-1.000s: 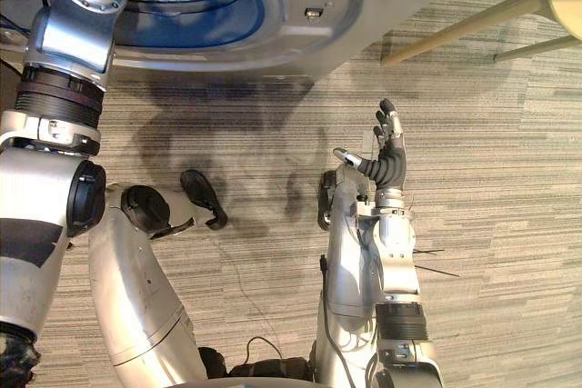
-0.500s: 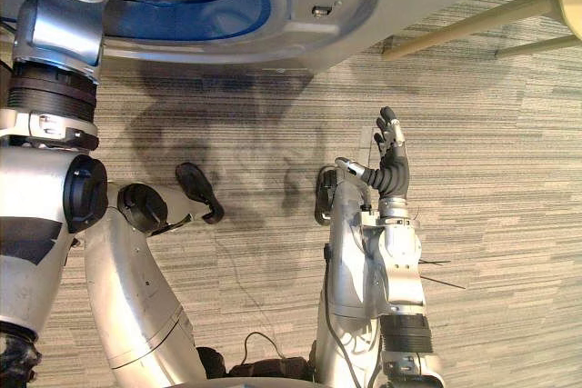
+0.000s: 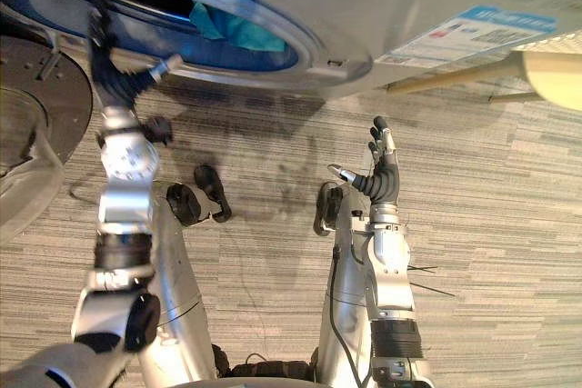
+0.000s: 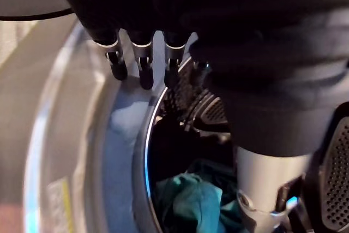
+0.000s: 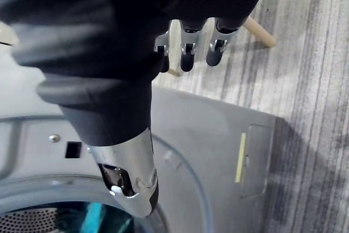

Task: Pick up the laundry basket with both hands and put the clothes into the washing machine.

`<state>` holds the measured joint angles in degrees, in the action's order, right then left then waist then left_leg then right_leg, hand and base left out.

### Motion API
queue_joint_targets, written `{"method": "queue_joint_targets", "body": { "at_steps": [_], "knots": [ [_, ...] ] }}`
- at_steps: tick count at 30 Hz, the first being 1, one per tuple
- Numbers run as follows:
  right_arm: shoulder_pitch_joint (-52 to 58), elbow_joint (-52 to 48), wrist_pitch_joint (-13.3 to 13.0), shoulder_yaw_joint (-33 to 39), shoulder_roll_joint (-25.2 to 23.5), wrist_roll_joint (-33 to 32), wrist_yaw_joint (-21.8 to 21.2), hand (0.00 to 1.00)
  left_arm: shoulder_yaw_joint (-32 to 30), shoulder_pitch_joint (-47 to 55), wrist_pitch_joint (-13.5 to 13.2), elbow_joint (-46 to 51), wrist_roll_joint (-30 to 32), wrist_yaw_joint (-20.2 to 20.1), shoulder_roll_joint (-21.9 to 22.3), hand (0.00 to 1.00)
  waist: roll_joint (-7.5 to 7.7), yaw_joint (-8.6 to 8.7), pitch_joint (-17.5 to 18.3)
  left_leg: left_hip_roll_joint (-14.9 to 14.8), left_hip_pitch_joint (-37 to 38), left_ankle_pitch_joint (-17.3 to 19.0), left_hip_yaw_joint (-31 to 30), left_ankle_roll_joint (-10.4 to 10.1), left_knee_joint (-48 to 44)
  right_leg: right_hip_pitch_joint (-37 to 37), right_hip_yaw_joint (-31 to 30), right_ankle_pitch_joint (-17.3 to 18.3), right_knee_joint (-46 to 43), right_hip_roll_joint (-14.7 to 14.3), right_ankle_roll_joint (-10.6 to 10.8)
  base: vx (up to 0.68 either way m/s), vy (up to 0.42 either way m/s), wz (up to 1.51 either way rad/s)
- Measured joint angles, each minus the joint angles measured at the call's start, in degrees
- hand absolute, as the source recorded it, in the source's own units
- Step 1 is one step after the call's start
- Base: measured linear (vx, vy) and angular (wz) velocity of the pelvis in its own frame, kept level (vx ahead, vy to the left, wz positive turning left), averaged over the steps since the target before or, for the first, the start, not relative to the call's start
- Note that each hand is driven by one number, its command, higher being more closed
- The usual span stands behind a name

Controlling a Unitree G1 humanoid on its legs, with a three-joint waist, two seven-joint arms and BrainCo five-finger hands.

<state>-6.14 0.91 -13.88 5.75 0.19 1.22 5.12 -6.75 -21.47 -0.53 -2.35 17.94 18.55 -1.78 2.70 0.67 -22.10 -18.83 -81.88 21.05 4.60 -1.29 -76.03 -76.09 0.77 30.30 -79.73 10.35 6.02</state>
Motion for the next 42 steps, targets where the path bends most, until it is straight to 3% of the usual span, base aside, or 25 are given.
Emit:
{"method": "queue_joint_targets", "body": {
  "at_steps": [6,10,15,19,21,23,30,35,37,38,39,40,41,42],
  "knots": [
    [2.36,4.55,1.15,-0.11,0.02,0.41,0.19,0.0,3.94,9.4,-4.54,-0.73,-7.51,-1.67,3.11,0.0,-0.04,-1.51,0.8,0.68,8.21,-0.88,0.2,-1.46,5.14,8.11,1.47,-0.06,4.49,0.48,-0.34,0.08,-0.064,0.07],
    [7.2,12.48,1.51,-0.11,0.15,-0.99,0.2,0.0,7.37,16.79,-8.0,-9.98,-17.92,-5.68,3.57,0.0,-1.19,-1.61,2.56,2.38,23.11,-2.85,1.14,-2.54,16.03,24.17,5.02,-1.38,15.41,1.59,-1.08,0.14,-0.063,0.3],
    [9.67,22.25,2.54,-0.07,0.26,-3.21,1.04,0.0,8.34,22.69,-8.85,-23.28,-25.11,-11.15,2.57,0.0,-1.64,-1.95,4.71,4.05,45.93,-8.45,5.15,-3.32,35.54,46.39,8.13,-7.95,35.76,0.97,-0.87,0.16,-0.028,0.06],
    [12.91,25.24,3.2,0.17,0.3,-4.95,1.21,0.0,6.9,24.63,-8.81,-30.64,-25.02,-12.92,1.47,0.0,-1.58,-1.89,9.6,4.81,56.08,-11.42,7.95,-3.83,46.4,56.08,8.76,-11.98,47.71,-0.11,-0.35,0.16,0.015,-0.13],
    [13.66,29.53,3.17,0.19,1.16,-5.07,1.08,0.0,6.32,25.28,-8.91,-35.35,-24.29,-13.92,-0.34,0.0,-2.1,-1.3,12.93,5.99,62.06,-14.61,9.42,-4.32,54.59,61.36,9.03,-15.31,56.24,-0.75,-0.14,0.13,0.0,-0.1],
    [13.58,33.26,3.21,0.21,2.91,-4.87,0.83,0.0,6.31,24.9,-8.91,-38.91,-21.99,-15.13,-2.03,0.0,-2.9,-1.05,14.02,6.34,65.42,-16.39,9.9,-4.71,59.15,64.91,8.78,-18.05,62.18,-1.91,-0.21,0.13,-0.011,-0.17],
    [11.81,40.59,3.25,1.58,7.15,-2.56,0.39,0.0,7.35,24.92,-8.96,-43.31,-17.71,-16.21,-5.34,0.0,-3.43,0.08,14.48,7.5,72.1,-17.32,6.55,-5.59,64.22,70.1,5.18,-23.02,69.99,-3.85,-0.04,0.06,0.005,-0.32],
    [10.57,43.18,3.67,1.71,6.92,-2.27,-0.22,0.0,9.16,23.84,-9.45,-44.86,-15.0,-17.16,-5.58,0.0,-3.57,0.42,14.99,8.4,74.46,-17.39,11.41,-5.62,67.02,65.52,-7.07,-30.3,75.0,-4.4,1.03,-0.06,0.068,-1.14],
    [9.61,43.25,3.96,1.48,7.0,-2.4,-0.13,0.0,9.16,23.68,-9.45,-45.44,-14.98,-17.13,-5.56,0.0,-3.59,0.9,14.88,8.17,74.43,-15.42,13.21,-5.5,65.32,62.67,-11.23,-32.64,74.92,-5.28,1.63,-0.13,0.034,-1.7],
    [8.45,43.27,4.17,1.05,7.25,-2.58,-0.03,0.0,9.08,23.71,-9.45,-45.46,-14.99,-17.07,-5.56,0.0,-4.14,0.81,14.62,7.23,74.54,-12.03,13.72,-5.57,63.16,60.46,-11.69,-35.27,74.98,-7.07,1.59,-0.17,0.005,-2.77],
    [7.04,43.16,4.21,0.14,7.01,-2.74,0.14,0.0,8.94,23.6,-9.41,-46.09,-14.98,-17.07,-5.57,0.0,-4.47,0.69,14.05,4.12,74.81,-9.96,19.54,-4.61,60.47,58.99,-6.92,-39.67,77.62,-8.41,-1.22,-0.2,-0.045,-2.5],
    [6.4,43.18,4.27,-0.06,6.84,-2.75,0.15,0.0,8.91,23.49,-9.42,-46.56,-14.93,-17.07,-5.72,0.0,-4.96,1.03,13.58,3.38,75.63,-9.4,22.11,-4.36,59.86,58.68,-1.04,-38.86,76.6,-8.31,-4.0,-0.19,-0.091,-2.41],
    [6.61,43.24,4.47,-0.07,6.88,-2.71,0.16,0.0,8.89,23.5,-9.38,-47.47,-14.84,-17.07,-5.92,0.0,-4.78,1.46,13.48,2.48,77.78,-9.24,26.64,-4.5,59.93,57.71,10.97,-32.83,70.2,-7.04,-8.49,-0.17,-0.119,-2.1],
    [6.71,43.28,4.53,-0.03,7.58,-2.61,0.2,0.0,8.96,23.77,-9.34,-47.51,-14.34,-17.05,-5.78,0.0,-5.64,1.72,13.03,0.85,80.59,-8.99,32.31,-5.13,59.97,57.35,23.68,-27.47,64.48,-4.31,-12.07,-0.12,-0.1,-2.11]
  ]
}}
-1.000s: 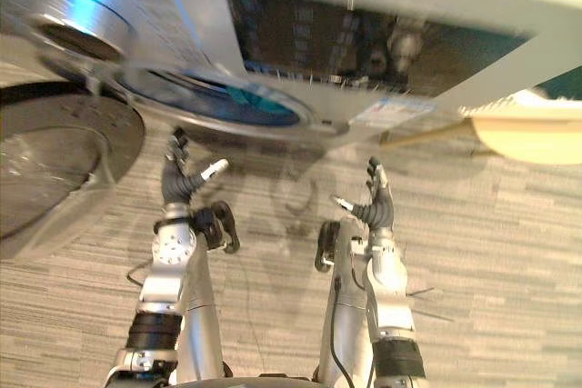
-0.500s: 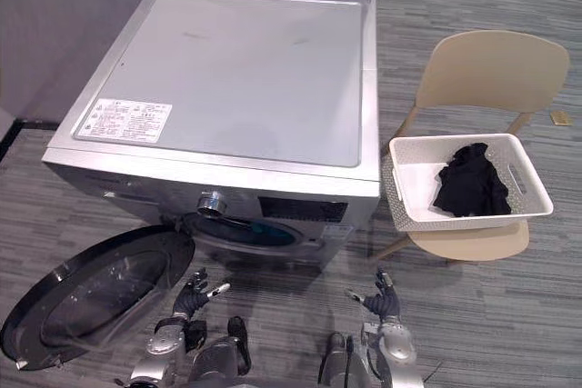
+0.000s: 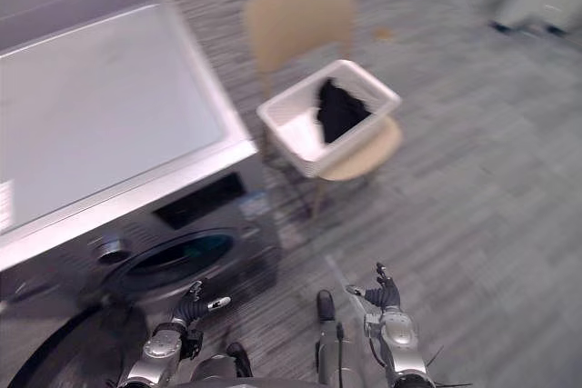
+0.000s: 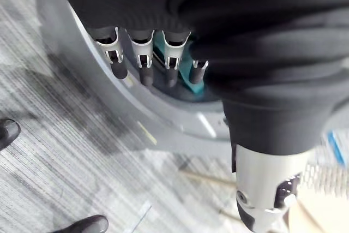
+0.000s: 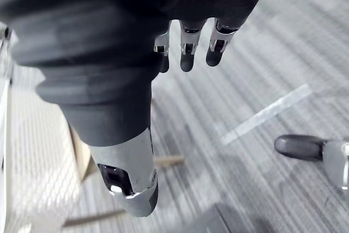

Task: Pick up the laundry basket with both hands and put the clothes into the washing machine.

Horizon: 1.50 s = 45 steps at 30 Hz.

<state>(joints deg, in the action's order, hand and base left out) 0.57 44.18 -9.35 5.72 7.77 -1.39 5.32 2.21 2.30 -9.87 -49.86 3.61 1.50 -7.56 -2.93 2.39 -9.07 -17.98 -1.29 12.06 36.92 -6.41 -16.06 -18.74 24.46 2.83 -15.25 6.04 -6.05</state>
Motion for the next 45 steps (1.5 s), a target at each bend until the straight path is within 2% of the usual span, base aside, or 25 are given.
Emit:
{"method": "queue_joint_targets", "body": {
  "at_steps": [2,4,5,6,7,8,9,10,12,16,17,20,22,23,25,27,29,31,33,34,36,37,40,43,45],
  "knots": [
    [-0.24,0.02,0.47,-0.25,0.32,0.13,0.0,0.0,0.01,1.05,0.0,-0.06,0.51,0.06,-0.12,0.0,0.5,-0.24,0.2,-0.94,3.08,0.8,6.4,-1.3,-0.17,0.21,11.35,4.64,-6.63,4.51,-2.03,-0.06,-0.128,-1.82],
    [-0.69,-0.06,0.81,-1.29,0.87,0.44,-0.05,0.0,0.23,1.73,0.04,-0.07,0.62,0.02,-0.07,0.0,1.37,0.13,0.64,-2.26,5.54,2.81,10.57,-4.58,-1.97,-0.19,14.55,8.11,-13.03,6.72,0.31,0.05,-0.237,-1.79],
    [-0.59,-0.03,0.82,-1.77,1.5,0.49,-0.04,0.0,0.48,1.34,0.04,-0.03,0.61,0.02,-0.29,0.0,0.88,0.39,0.22,-4.6,6.0,4.48,11.82,-6.87,-7.3,-1.85,11.34,11.08,-16.34,4.96,1.87,0.14,-0.278,-1.68],
    [-0.48,0.18,0.97,-2.75,1.82,0.47,-0.05,0.0,0.46,1.11,0.07,-0.07,0.6,0.12,0.23,0.0,0.2,0.39,-0.47,-7.3,5.44,5.23,10.85,-6.74,-11.23,-1.82,9.36,11.82,-15.87,1.54,1.85,0.22,-0.292,-1.76],
    [-1.62,0.59,1.07,-3.92,1.88,0.44,-0.02,0.0,0.4,1.39,0.06,-0.15,0.61,0.02,0.22,0.0,-0.99,-0.14,-0.03,-9.51,3.91,5.89,7.35,-4.95,-19.38,-0.92,6.32,11.46,-12.63,-2.87,1.66,0.27,-0.284,-1.86],
    [-2.47,0.57,0.95,-4.58,1.18,0.31,0.02,0.0,0.32,1.08,0.04,-0.02,0.58,0.04,0.06,0.0,0.34,0.43,-0.73,-9.75,0.84,6.7,2.88,1.09,-29.95,2.4,6.24,13.63,-9.18,-4.35,5.03,0.32,-0.257,-1.68],
    [-2.41,0.58,0.87,-4.71,1.35,0.24,0.05,0.0,0.43,1.06,-0.08,0.39,0.57,0.05,0.41,0.0,0.41,0.88,-0.88,-9.52,-0.62,7.35,0.76,1.46,-33.68,3.75,8.49,14.3,-9.75,-2.89,2.23,0.47,-0.133,-1.46],
    [-3.52,0.9,0.81,-4.66,1.56,-0.2,0.56,0.0,0.41,0.23,-0.58,0.89,0.48,0.16,1.5,0.0,1.46,1.12,-1.88,-6.66,-3.38,7.5,-6.52,0.12,-36.72,6.97,6.54,11.09,-8.38,-3.74,-0.15,0.39,-0.037,-1.08],
    [-5.04,1.59,0.74,-4.45,1.64,-0.5,1.1,0.0,0.51,-0.73,-0.6,0.48,0.42,0.18,2.02,0.0,1.19,0.28,-2.39,-2.76,-7.11,7.5,-12.66,0.14,-34.77,8.66,2.91,10.52,-5.96,-5.78,-0.65,0.29,-0.024,-1.18],
    [-6.06,1.77,0.71,-3.26,1.15,-2.01,1.24,0.0,0.61,-1.85,-0.58,0.19,0.31,0.7,3.07,0.0,0.76,-0.31,-4.44,6.37,-14.82,7.28,-20.64,0.35,-22.54,15.66,-4.12,8.16,2.43,-7.99,0.89,0.28,0.008,-0.97],
    [-5.95,1.77,0.71,-3.23,1.15,-2.58,1.36,0.0,0.59,-2.4,-0.58,0.29,0.32,1.18,3.17,0.0,0.01,-0.3,-4.76,9.03,-17.47,4.99,-22.13,-1.9,-13.0,18.53,-5.8,7.07,6.6,-8.73,2.08,0.27,0.085,-0.62],
    [-6.03,1.7,0.6,-3.44,0.25,-2.71,2.19,0.0,0.5,-2.2,-0.53,0.79,0.3,1.58,2.96,0.0,-0.41,-2.94,-4.69,11.27,-18.0,-4.32,-23.75,4.58,-7.31,21.73,-10.93,6.7,9.94,-9.36,3.68,0.34,0.135,-0.86],
    [-6.48,2.1,0.54,-3.46,-0.53,-2.66,2.22,0.0,0.35,-2.73,-0.55,1.03,-0.28,2.09,3.2,0.0,-0.16,-3.24,-4.75,12.31,-17.78,-1.64,-24.29,8.78,-9.13,20.71,-11.89,8.8,6.06,-7.86,6.79,0.49,0.235,-0.38],
    [-7.01,2.98,0.68,-3.22,-0.92,-2.61,2.18,0.0,0.34,-2.95,-0.53,0.9,-0.8,2.53,3.51,0.0,0.27,-3.29,-4.98,12.62,-15.08,-0.95,-23.36,9.71,-8.48,17.91,-12.09,10.61,-2.66,-5.76,9.59,0.54,0.274,0.01],
    [-6.96,3.71,0.72,-3.17,-1.87,-2.5,2.15,0.0,0.64,-2.42,-0.47,0.85,-0.82,2.5,3.34,0.0,1.31,-3.19,-5.36,14.62,-9.26,-0.23,-23.13,10.8,-6.46,13.36,-11.62,9.2,-21.71,-1.35,11.62,0.5,0.229,0.17],
    [-6.94,3.82,0.66,-3.24,-2.22,-2.44,2.11,0.0,1.38,-1.81,-0.4,1.02,-0.81,2.64,2.68,0.0,1.42,-3.08,-5.2,16.51,-0.78,1.45,-25.92,13.03,-3.39,8.52,-8.07,7.76,-41.2,4.78,9.7,0.46,0.116,0.5],
    [-7.11,3.67,0.48,-3.24,-2.37,-2.4,2.12,0.0,1.73,-1.81,-0.41,1.87,-0.82,2.9,2.22,0.0,1.22,-3.11,-4.7,16.51,2.81,1.44,-29.34,12.98,0.02,5.74,-4.61,9.59,-42.26,7.19,8.58,0.4,0.018,0.7],
    [-7.6,3.78,0.35,-3.2,-2.22,-2.43,2.12,0.0,1.47,-2.31,-0.39,2.29,-0.85,3.38,1.53,0.0,0.91,-3.12,-4.74,15.59,4.48,1.44,-34.64,12.96,2.2,2.51,-4.95,12.22,-33.69,5.98,8.96,0.4,-0.106,0.97],
    [-7.65,3.77,0.35,-3.24,-1.6,-2.47,2.1,0.0,0.71,-3.14,-0.39,2.27,-0.93,3.79,2.1,0.0,-0.05,-2.94,-5.21,14.02,4.41,1.52,-39.33,12.69,1.93,0.4,-11.36,12.08,-20.54,2.23,10.07,0.4,-0.23,1.19],
    [-6.68,3.74,0.32,-3.16,-1.18,-2.52,2.18,0.0,0.32,-3.3,-0.39,2.09,-1.35,3.91,2.71,0.0,-0.1,-2.97,-5.24,13.46,3.53,1.83,-43.53,8.93,0.26,1.43,-19.15,7.48,-7.07,-0.57,11.44,0.45,-0.327,1.64],
    [-3.93,3.57,0.34,-1.65,-1.58,-2.51,2.3,0.0,-0.05,-3.21,-0.5,2.3,-1.46,3.95,2.7,0.0,2.25,-3.08,-4.33,14.8,2.39,5.5,-48.7,3.07,-3.41,5.2,-26.39,-6.61,7.78,1.02,13.05,0.44,-0.389,1.89],
    [-3.44,4.0,0.84,-0.98,-0.66,-2.51,2.38,0.0,-0.72,-3.31,-0.24,1.91,-1.74,4.43,5.06,0.0,-0.41,-3.97,-4.4,13.2,0.97,8.53,-51.36,0.73,-6.51,6.0,-22.8,-5.71,5.21,0.59,13.63,0.36,-0.361,1.6],
    [-3.03,1.37,0.78,0.26,0.11,-2.49,2.48,0.0,-0.48,-0.54,-0.52,3.83,-1.86,4.89,7.43,0.0,-1.51,-4.62,-3.69,11.19,-3.09,5.22,-52.65,-2.34,-7.77,6.05,-14.04,-0.44,0.34,1.87,11.9,0.25,-0.266,1.66],
    [-1.62,-1.71,0.65,1.28,0.02,-2.51,3.62,0.0,-0.41,0.12,-0.4,4.94,-1.88,4.89,7.79,0.0,-0.71,-4.91,-3.64,8.87,-5.85,0.67,-47.28,-3.07,-5.8,11.52,-2.04,2.07,0.09,4.22,10.61,0.17,-0.171,2.11],
    [-1.85,-2.94,-0.49,1.95,0.02,-2.52,4.58,0.0,1.28,-0.06,-0.39,5.14,-1.86,4.9,7.11,0.0,0.54,-5.14,-2.82,7.68,-7.31,-3.12,-34.25,-1.09,-1.99,15.67,5.9,2.08,3.18,6.18,10.59,0.15,-0.074,1.98]
  ]
}}
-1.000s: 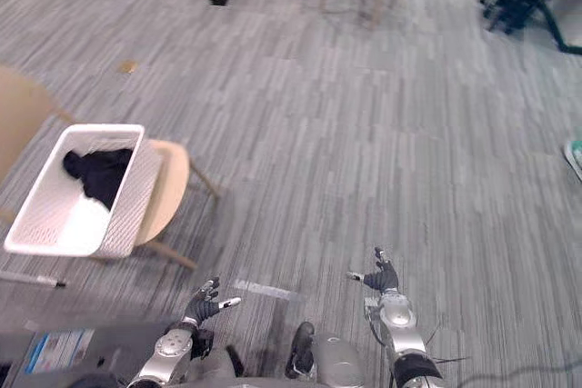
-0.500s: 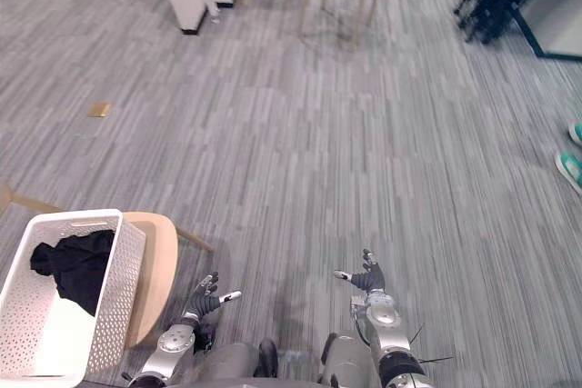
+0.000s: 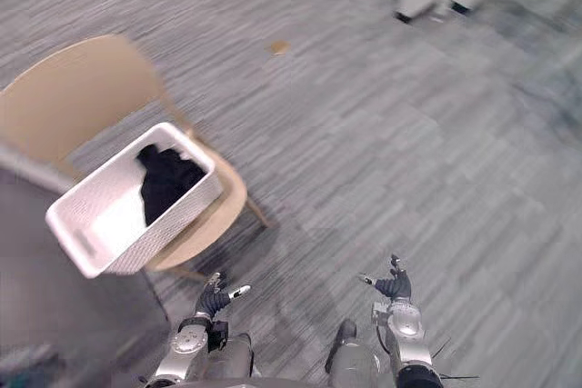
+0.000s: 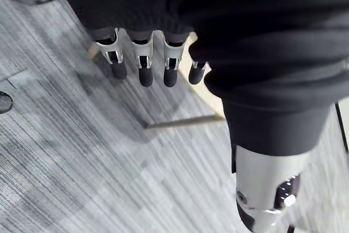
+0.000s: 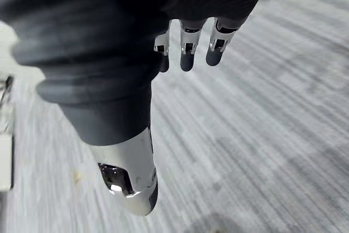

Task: Pick up the laundry basket with both hands and put the clothes into the washing machine.

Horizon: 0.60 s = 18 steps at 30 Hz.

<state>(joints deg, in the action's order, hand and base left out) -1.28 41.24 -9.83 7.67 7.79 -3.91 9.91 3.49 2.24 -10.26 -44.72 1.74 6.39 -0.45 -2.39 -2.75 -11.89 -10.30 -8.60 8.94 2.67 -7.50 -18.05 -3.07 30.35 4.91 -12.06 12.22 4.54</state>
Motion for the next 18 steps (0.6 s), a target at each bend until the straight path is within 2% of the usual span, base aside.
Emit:
{"method": "queue_joint_targets", "body": {
  "at_steps": [1,2,3,5,7,8,9,10,11,12,13,14,15,16,17,18],
  "knots": [
    [-0.21,-0.02,-0.21,0.24,-0.04,0.0,0.03,0.0,0.12,0.08,0.0,0.23,-0.01,0.06,-0.04,0.0,0.17,0.04,0.2,-0.08,0.01,-0.51,3.18,0.75,0.82,0.65,1.49,-0.01,0.65,0.26,0.01,0.11,0.01,1.81],
    [-0.79,-0.04,-0.53,0.45,-0.07,0.0,0.09,0.0,0.89,0.16,0.01,1.23,-0.01,0.08,-0.51,0.0,0.42,0.25,0.47,-0.1,-1.01,-1.32,10.77,1.95,2.25,2.76,6.42,-0.13,2.22,1.02,0.22,0.12,0.049,1.64],
    [-0.82,-0.04,-0.55,0.55,0.03,0.0,0.09,0.0,0.99,0.03,0.01,1.76,-0.02,0.07,-0.6,0.0,0.62,0.25,0.56,-0.08,-1.87,-1.52,13.87,2.25,2.23,3.67,8.87,-0.36,2.83,1.3,0.59,0.09,0.08,1.56],
    [-0.91,0.0,-0.55,0.59,-1.02,0.02,0.08,0.0,1.39,0.28,0.09,1.89,-0.04,0.03,-1.58,0.0,1.52,-0.15,1.01,0.67,-3.04,-1.58,16.19,2.34,1.81,5.52,13.11,-0.63,3.3,1.94,1.05,0.09,0.117,1.1],
    [-0.74,0.05,-0.5,0.44,-1.88,0.08,0.08,0.0,1.9,0.65,0.3,1.79,-0.04,-0.11,-2.32,0.0,2.16,-0.15,1.26,2.24,-2.84,-1.53,14.2,2.43,1.85,6.66,15.21,-0.54,0.6,3.76,1.18,0.12,0.163,0.91],
    [-0.61,0.05,-0.45,0.39,-1.78,0.41,0.06,0.0,2.15,1.26,0.42,1.57,-0.02,-0.12,-2.7,0.0,2.26,-0.15,1.27,3.23,-1.98,-1.0,14.02,3.31,1.79,6.74,15.19,-0.19,-4.46,6.26,1.71,0.1,0.148,0.58],
    [-0.62,0.05,-0.39,0.37,-1.69,0.67,0.06,0.0,2.22,1.44,0.42,1.29,-0.02,-0.17,-2.73,0.0,2.31,-0.07,1.23,3.61,-1.36,-0.49,14.09,4.1,1.79,6.64,14.91,-0.03,-7.5,7.55,1.95,0.15,0.242,0.58],
    [-0.98,0.04,-0.28,0.14,-1.67,1.27,0.06,0.0,2.41,1.98,0.42,0.59,0.03,-0.23,-2.87,0.0,2.96,-0.06,1.2,4.74,0.56,0.51,14.66,5.66,2.01,5.02,12.6,-0.07,-16.33,11.28,1.85,0.14,0.191,0.4],
    [-1.29,0.03,-0.16,-1.21,-1.66,2.0,0.04,0.0,2.57,2.51,0.47,-0.32,0.04,-0.28,-3.51,0.0,4.14,0.06,1.08,6.15,2.28,1.51,14.48,7.12,2.09,1.15,6.91,-2.71,-26.95,15.41,-2.21,0.18,0.214,0.38],
    [-1.43,0.02,-0.1,-1.94,-1.62,2.47,-0.01,0.0,2.61,2.73,0.62,-0.55,0.03,-0.31,-3.81,0.0,4.24,0.35,1.05,6.24,3.07,2.13,13.81,7.88,2.25,-1.52,3.52,-4.35,-31.36,16.2,-4.62,0.17,0.117,0.36],
    [-1.55,-0.04,-0.09,-3.5,-1.82,2.96,-0.03,0.0,2.81,2.79,0.87,-0.57,0.04,-0.49,-4.45,0.0,4.5,0.55,1.14,6.24,4.38,3.71,12.42,8.02,2.92,-6.59,-4.29,-2.14,-38.01,14.83,-4.05,0.17,0.053,0.43],
    [-1.51,-0.43,-0.07,-4.63,-1.87,3.58,-0.09,0.0,2.59,2.76,0.99,-0.85,0.03,-0.37,-5.17,0.0,5.1,0.48,1.32,6.17,5.04,3.73,11.36,7.97,3.62,-10.05,-9.35,3.24,-38.61,11.82,-1.58,0.17,0.025,0.44],
    [-1.36,-1.07,-0.04,-4.8,-1.83,3.97,-0.07,0.0,2.61,2.76,0.97,-0.85,0.02,-0.29,-5.42,0.0,5.39,0.5,1.48,6.14,5.4,3.71,10.74,7.95,3.95,-11.03,-10.9,5.04,-37.65,10.3,-0.96,0.16,-0.022,0.59],
    [-0.98,-2.85,-0.1,-4.85,-1.66,4.62,-0.04,0.0,2.55,2.75,0.92,-0.83,0.02,-0.24,-5.64,0.0,4.66,0.73,1.03,6.1,6.19,3.68,9.21,7.9,4.18,-12.31,-13.0,7.14,-32.31,7.11,0.39,0.16,-0.075,0.73],
    [-0.94,-4.14,-0.09,-4.85,-1.54,5.13,-0.04,0.0,2.5,2.15,0.89,-0.85,-0.02,-0.14,-5.64,0.0,4.64,1.44,1.03,6.04,6.47,3.59,7.39,7.74,4.12,-12.78,-15.77,7.67,-24.91,4.06,1.29,0.15,-0.102,0.79],
    [-0.95,-4.7,-0.1,-4.85,-1.47,5.25,-0.04,0.0,2.5,2.02,0.89,-0.85,-0.04,-0.14,-5.63,0.0,4.65,1.87,1.03,6.02,6.44,3.48,6.55,7.55,4.12,-12.82,-17.11,7.58,-21.74,2.91,1.43,0.13,-0.154,0.97]
  ]
}}
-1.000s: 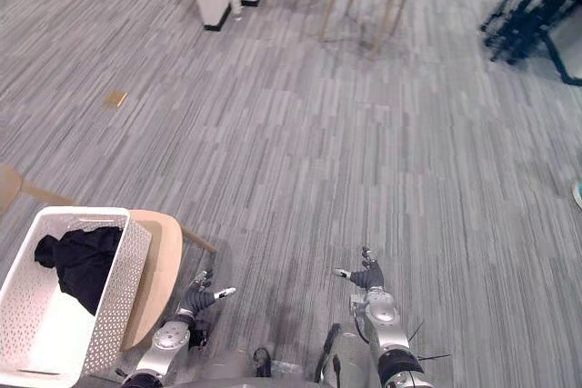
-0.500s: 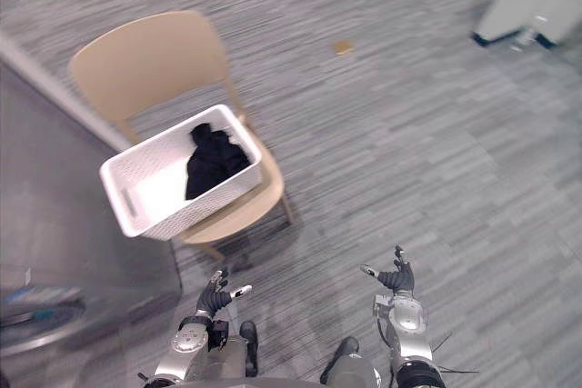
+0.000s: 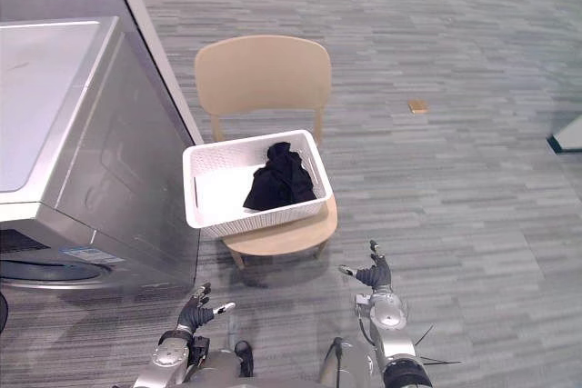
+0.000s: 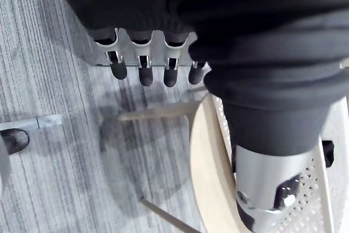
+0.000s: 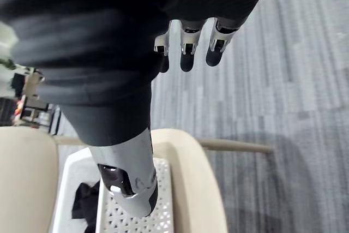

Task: Pick up the laundry basket with both hands and put the clothes into the washing machine.

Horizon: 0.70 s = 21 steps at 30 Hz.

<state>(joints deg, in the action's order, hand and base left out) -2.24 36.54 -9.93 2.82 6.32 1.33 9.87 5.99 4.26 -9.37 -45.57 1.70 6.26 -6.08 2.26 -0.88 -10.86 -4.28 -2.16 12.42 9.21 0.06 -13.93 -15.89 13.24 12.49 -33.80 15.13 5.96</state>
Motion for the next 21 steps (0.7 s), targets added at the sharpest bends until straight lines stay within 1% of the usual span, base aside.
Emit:
{"method": "queue_joint_targets", "body": {
  "at_steps": [1,2,3,4,5,6,8,10,12,14,15,16,18,19,20,21],
  "knots": [
    [0.35,-1.82,0.05,0.18,0.32,1.39,0.12,0.0,0.11,-0.55,-0.12,-0.27,-0.04,-0.02,0.01,0.0,0.17,0.22,0.11,0.13,-0.4,-0.48,-1.73,-1.41,0.01,0.28,-4.88,-1.88,10.27,-2.78,1.33,0.12,-0.182,1.13],
    [0.5,-3.11,0.12,0.51,0.9,2.48,0.24,0.0,0.13,-1.62,-0.51,-1.17,-0.01,0.0,-0.26,0.0,0.28,0.61,0.02,0.23,-0.72,-0.33,-3.87,-3.01,-0.2,0.79,-6.99,-8.25,14.72,-3.98,1.21,0.13,-0.197,1.16],
    [0.38,-3.61,0.25,0.81,1.54,3.12,0.35,0.0,0.18,-2.22,-0.56,-1.75,-0.02,0.03,0.29,0.0,-0.78,0.57,0.11,-0.59,-0.91,-0.57,-5.05,-3.52,-0.06,1.44,-6.24,-8.7,15.03,-4.37,0.76,0.13,-0.191,0.74],
    [0.24,-5.03,0.36,0.76,2.24,4.17,0.6,0.0,0.39,-2.68,-0.98,-1.77,-0.01,-0.02,0.68,0.0,-1.79,0.0,0.2,-1.61,-1.47,-1.37,-5.89,-4.81,0.26,1.58,-5.09,-8.78,15.9,-5.07,0.58,0.13,-0.255,0.46],
    [0.13,-9.2,0.41,0.64,2.92,6.73,0.92,0.0,0.4,-2.6,-1.21,-1.79,0.24,-0.02,0.98,0.0,-3.18,0.04,0.45,-3.16,-2.55,-2.46,-6.48,-6.47,1.62,1.9,-2.64,-9.06,17.81,-6.31,-0.16,0.1,-0.209,0.4],
    [0.13,-10.85,0.37,0.67,3.25,7.77,1.19,0.0,0.4,-2.52,-1.2,-1.8,0.34,-0.06,1.0,0.0,-3.61,0.3,0.45,-3.78,-2.85,-3.01,-6.84,-7.34,2.37,2.13,-1.52,-9.3,18.46,-6.74,-0.53,0.08,-0.215,0.53],
    [0.07,-13.73,0.3,0.96,5.27,10.82,1.45,0.0,0.53,-3.2,-1.24,-1.71,0.74,-0.16,0.92,0.0,-3.62,0.47,0.52,-4.82,-2.89,-5.87,-7.52,-8.8,5.41,3.65,1.83,-9.71,20.39,-7.45,-1.14,0.05,-0.155,0.69],
    [-0.33,-14.24,0.31,1.28,7.18,12.86,1.46,0.0,0.7,-3.09,-1.72,-1.62,1.25,-0.73,0.93,0.0,-3.58,0.65,0.55,-4.94,-2.26,-8.13,-7.37,-8.96,7.37,6.05,4.66,-9.95,21.98,-7.38,-1.51,0.03,-0.094,0.78],
    [-2.33,-14.37,0.19,0.29,9.79,15.01,1.2,0.0,0.69,-2.41,-2.26,-1.61,1.31,-1.18,0.3,0.0,-3.57,0.05,0.72,-4.76,-1.78,-10.12,-7.45,-8.98,9.58,7.83,6.82,-10.42,24.21,-7.37,-2.09,-0.01,-0.042,0.54],
    [-4.89,-14.05,0.08,-1.64,11.21,16.09,1.08,0.0,0.7,-1.84,-2.35,-1.65,1.33,-1.21,-0.58,0.0,-3.58,-0.07,0.72,-4.72,-2.52,-10.91,-7.44,-9.05,10.57,7.94,7.63,-11.07,25.53,-7.58,-2.21,-0.07,-0.004,0.3],
    [-6.99,-12.74,-0.13,-3.14,11.52,17.0,1.04,0.0,0.73,-0.98,-2.34,-1.72,1.35,-1.25,-1.34,0.0,-3.57,-0.15,0.73,-4.69,-2.76,-11.39,-7.44,-8.65,11.27,8.11,8.11,-12.03,26.64,-7.97,-2.37,-0.09,0.009,0.22],
    [-7.69,-12.23,-0.21,-3.73,11.65,17.34,1.0,0.0,0.74,-0.65,-2.34,-1.73,1.35,-1.26,-1.59,0.0,-3.5,-0.15,0.77,-4.65,-3.0,-11.58,-7.44,-8.56,11.46,8.24,8.37,-12.27,27.22,-8.06,-2.34,-0.1,0.018,0.21],
    [-10.93,-8.93,-0.46,-6.34,12.78,17.64,0.87,0.0,0.76,0.15,-2.35,-1.78,1.35,-1.27,-2.16,0.0,-3.53,-0.37,0.75,-4.49,-3.76,-12.12,-7.4,-8.28,12.05,8.15,8.88,-13.05,28.29,-8.11,-2.47,-0.1,0.026,0.18],
    [-13.65,-6.04,-0.48,-8.03,13.48,17.87,0.38,0.0,0.76,0.55,-2.36,-1.82,1.34,-1.28,-2.41,0.0,-3.53,-0.69,0.74,-4.32,-4.5,-12.32,-7.32,-8.0,12.07,7.47,8.93,-13.33,28.29,-8.07,-2.51,-0.14,0.035,0.12],
    [-16.43,-3.15,-0.5,-9.97,14.83,17.93,-0.07,0.0,0.79,0.63,-2.39,-1.86,1.34,-1.32,-2.5,0.0,-3.63,-1.56,0.68,-4.1,-5.7,-12.71,-7.36,-7.45,12.08,6.39,9.11,-13.52,28.08,-7.96,-2.58,-0.15,0.032,0.13],
    [-18.13,-1.56,-0.51,-10.81,15.58,18.05,-0.08,0.0,0.77,0.63,-2.46,-1.86,1.34,-1.31,-2.51,0.0,-3.69,-1.76,0.59,-3.92,-6.65,-13.02,-7.51,-7.4,12.05,5.59,9.3,-13.58,27.88,-7.86,-2.62,-0.17,0.023,0.26]
  ]
}}
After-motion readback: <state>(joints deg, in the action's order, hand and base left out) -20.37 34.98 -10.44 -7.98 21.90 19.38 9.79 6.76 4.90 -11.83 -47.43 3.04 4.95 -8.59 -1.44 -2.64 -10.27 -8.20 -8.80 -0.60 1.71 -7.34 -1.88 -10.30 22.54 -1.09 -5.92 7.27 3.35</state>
